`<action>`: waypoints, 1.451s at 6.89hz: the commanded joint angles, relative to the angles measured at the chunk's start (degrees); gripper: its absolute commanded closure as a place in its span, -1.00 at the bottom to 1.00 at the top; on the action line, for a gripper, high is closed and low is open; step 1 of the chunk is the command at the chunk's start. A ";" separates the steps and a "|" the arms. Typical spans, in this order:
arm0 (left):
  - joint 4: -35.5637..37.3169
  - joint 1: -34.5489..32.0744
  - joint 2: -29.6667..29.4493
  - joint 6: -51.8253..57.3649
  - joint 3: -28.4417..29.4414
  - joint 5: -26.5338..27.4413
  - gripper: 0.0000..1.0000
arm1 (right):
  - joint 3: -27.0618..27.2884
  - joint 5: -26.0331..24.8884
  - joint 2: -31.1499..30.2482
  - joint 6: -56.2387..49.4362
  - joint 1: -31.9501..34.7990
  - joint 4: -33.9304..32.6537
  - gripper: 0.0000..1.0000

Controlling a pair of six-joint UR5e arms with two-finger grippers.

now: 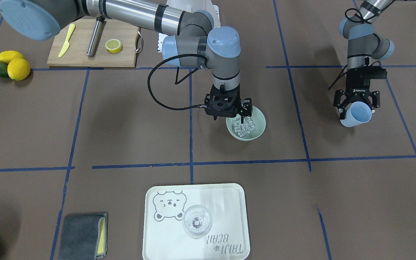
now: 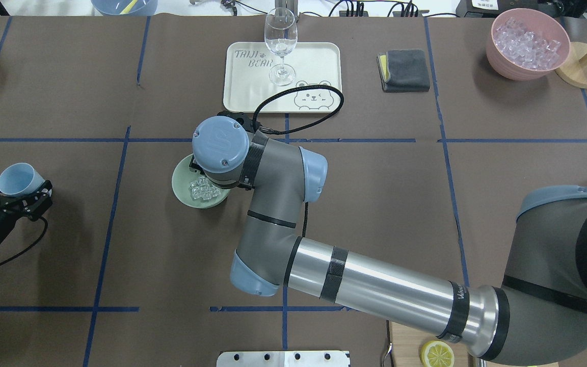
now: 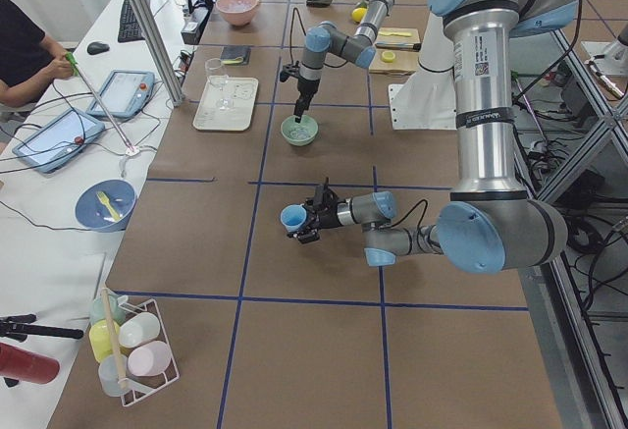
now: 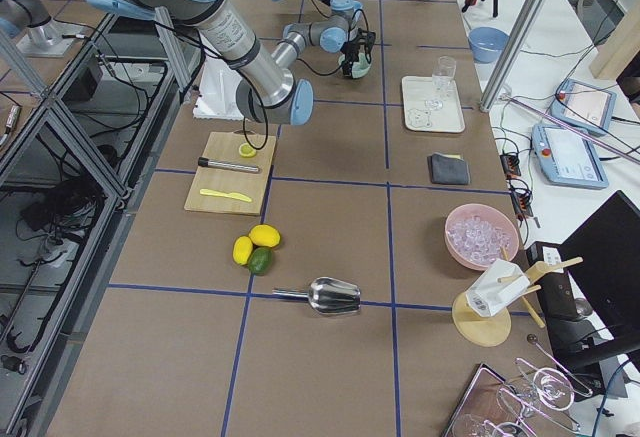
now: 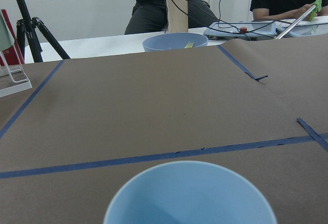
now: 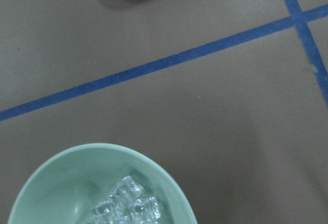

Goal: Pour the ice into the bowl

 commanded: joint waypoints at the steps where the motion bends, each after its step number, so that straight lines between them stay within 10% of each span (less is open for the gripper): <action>1: -0.37 -0.18 0.48 0.55 -0.93 -2.17 -1.00 | -0.63 -0.41 0.41 0.17 0.00 0.14 -0.42; 2: -0.37 -0.18 0.57 0.64 -1.11 -2.18 -1.00 | -0.63 -0.41 0.42 0.00 -0.35 0.14 0.96; 10: -0.28 -0.53 6.37 0.73 -6.91 -3.50 -1.00 | 0.60 -0.32 0.86 -0.44 -0.88 0.06 1.00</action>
